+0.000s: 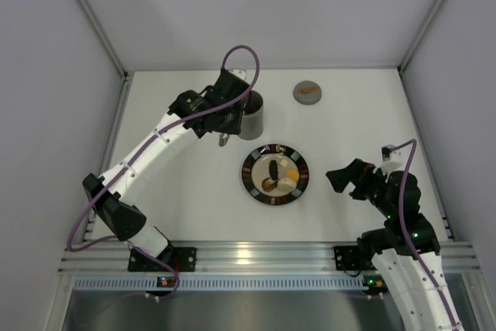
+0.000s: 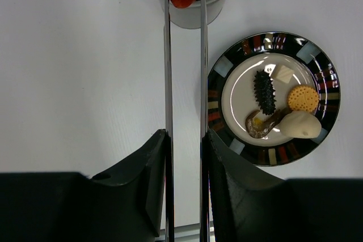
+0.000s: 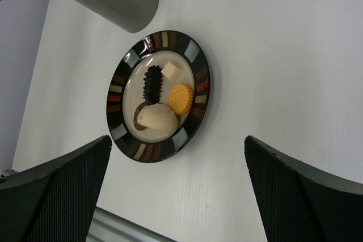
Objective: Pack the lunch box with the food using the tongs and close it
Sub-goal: Place the fake food in the packing box, then pick up the fake food from the plate.
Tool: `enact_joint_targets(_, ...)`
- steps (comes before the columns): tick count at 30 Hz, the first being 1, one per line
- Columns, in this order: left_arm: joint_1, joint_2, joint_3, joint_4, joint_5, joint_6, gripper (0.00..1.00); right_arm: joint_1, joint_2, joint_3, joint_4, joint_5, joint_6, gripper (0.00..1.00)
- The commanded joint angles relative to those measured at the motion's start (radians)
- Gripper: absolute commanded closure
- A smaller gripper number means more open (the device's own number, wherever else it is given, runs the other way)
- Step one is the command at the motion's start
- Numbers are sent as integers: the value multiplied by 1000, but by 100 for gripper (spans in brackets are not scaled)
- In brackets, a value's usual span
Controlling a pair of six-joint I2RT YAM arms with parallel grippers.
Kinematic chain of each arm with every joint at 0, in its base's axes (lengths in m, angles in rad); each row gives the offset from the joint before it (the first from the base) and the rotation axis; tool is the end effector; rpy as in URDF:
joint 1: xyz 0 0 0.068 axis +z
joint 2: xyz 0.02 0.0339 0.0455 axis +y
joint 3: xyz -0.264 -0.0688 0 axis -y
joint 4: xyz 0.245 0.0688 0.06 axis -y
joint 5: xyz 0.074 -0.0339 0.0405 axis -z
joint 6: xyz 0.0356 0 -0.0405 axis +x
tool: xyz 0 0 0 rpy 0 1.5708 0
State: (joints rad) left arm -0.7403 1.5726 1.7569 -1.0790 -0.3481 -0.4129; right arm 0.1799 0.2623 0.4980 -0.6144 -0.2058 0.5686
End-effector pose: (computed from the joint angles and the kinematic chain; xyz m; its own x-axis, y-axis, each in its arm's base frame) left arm 0.2426 -0.2052 0.3976 -0.7187 0.1457 -0.6799 0.2054 0.9787 -0.0074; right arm 0.0876 0.0233 0.2573 -0.5014 0.4445 -0.7423 -0.1091 0.8186 0.5640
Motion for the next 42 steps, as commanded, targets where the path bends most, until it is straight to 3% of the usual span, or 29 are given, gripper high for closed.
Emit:
enact_joint_targets(1,4,6,18,63,17,25,72,-11,3,33,12,8,-13,1)
enact_joint_targets(6,4,14,21,68,20,29,68,-11,9,40,11,9,-16,0)
enact_joint_targets(11,4,14,36,70,21,34,55,-11,14,42,13,9,-18,1)
enact_joint_targets(27,-8,-52,98,39,87,52,55,-11,8,30,15,5,-12,0)
enact_joint_targets(38,-276,-259,-166,21,5,-102,55,-11,0,5,39,-4,7,1)
enact_joint_targets(42,-310,-298,-295,60,-15,-145,54,-13,-5,-1,41,-6,8,0)
